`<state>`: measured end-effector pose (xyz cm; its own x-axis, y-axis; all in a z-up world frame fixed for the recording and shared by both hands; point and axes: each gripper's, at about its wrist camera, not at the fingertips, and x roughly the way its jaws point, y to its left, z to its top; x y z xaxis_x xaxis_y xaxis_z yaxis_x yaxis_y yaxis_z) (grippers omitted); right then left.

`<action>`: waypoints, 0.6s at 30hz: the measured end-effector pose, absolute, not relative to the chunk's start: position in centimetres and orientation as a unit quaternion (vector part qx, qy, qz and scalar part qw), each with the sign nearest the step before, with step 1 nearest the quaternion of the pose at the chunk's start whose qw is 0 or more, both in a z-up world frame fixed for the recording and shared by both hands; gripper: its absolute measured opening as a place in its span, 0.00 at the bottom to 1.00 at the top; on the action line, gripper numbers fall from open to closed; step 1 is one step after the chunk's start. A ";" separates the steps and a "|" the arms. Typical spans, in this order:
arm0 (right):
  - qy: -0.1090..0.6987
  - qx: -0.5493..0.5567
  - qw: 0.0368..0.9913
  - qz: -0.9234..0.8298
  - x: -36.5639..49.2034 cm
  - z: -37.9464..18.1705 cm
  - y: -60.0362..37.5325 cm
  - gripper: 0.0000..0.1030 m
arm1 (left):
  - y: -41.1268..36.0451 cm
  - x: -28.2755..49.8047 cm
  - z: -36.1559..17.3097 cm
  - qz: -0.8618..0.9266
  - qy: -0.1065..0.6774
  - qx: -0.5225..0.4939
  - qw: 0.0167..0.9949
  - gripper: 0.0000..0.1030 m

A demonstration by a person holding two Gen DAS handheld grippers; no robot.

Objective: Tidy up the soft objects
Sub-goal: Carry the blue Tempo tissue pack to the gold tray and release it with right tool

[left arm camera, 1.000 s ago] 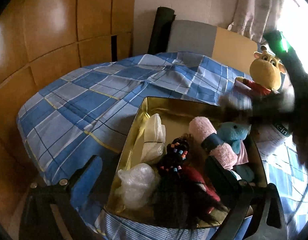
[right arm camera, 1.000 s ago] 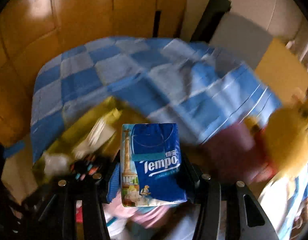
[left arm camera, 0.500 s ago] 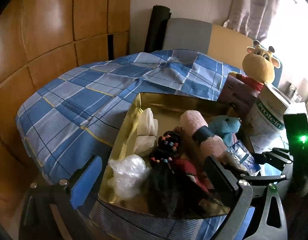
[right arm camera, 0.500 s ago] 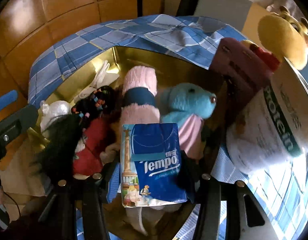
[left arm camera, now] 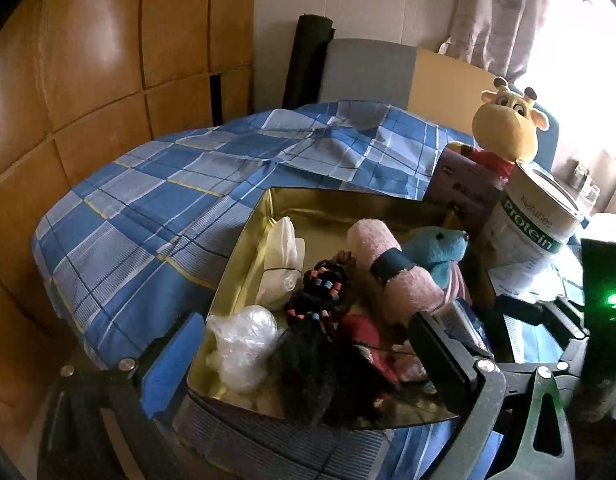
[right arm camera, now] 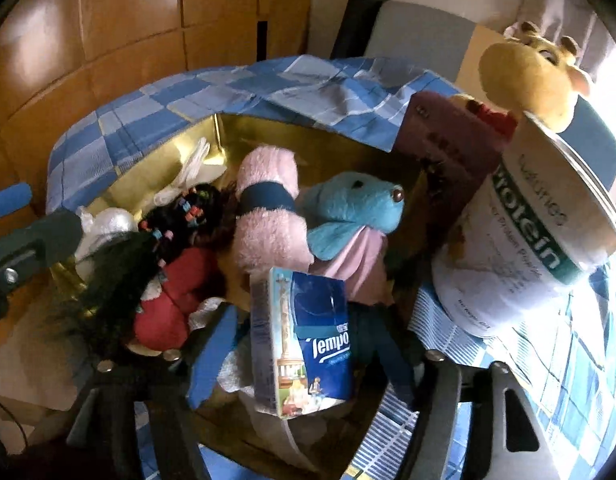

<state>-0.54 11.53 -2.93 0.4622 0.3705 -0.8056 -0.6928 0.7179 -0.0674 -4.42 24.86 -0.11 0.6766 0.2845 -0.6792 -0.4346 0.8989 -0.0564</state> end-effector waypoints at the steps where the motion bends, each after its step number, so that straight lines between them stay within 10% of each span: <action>1: 0.406 -0.191 0.835 0.318 -0.6 -2.7 11.3 0.75 | 24.7 -4.4 0.0 0.198 0.350 -0.105 0.910 1.00; 18: 0.366 -0.070 0.896 0.241 -2.0 0.7 6.1 0.79 | 22.4 -5.5 1.3 0.196 0.324 -0.086 0.921 1.00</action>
<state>-1.98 6.07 0.70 0.6160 0.3804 -0.6898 -0.4831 0.8741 0.0506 -5.46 22.35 1.25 0.7129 0.3053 -0.6314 -0.4165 0.9086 -0.0309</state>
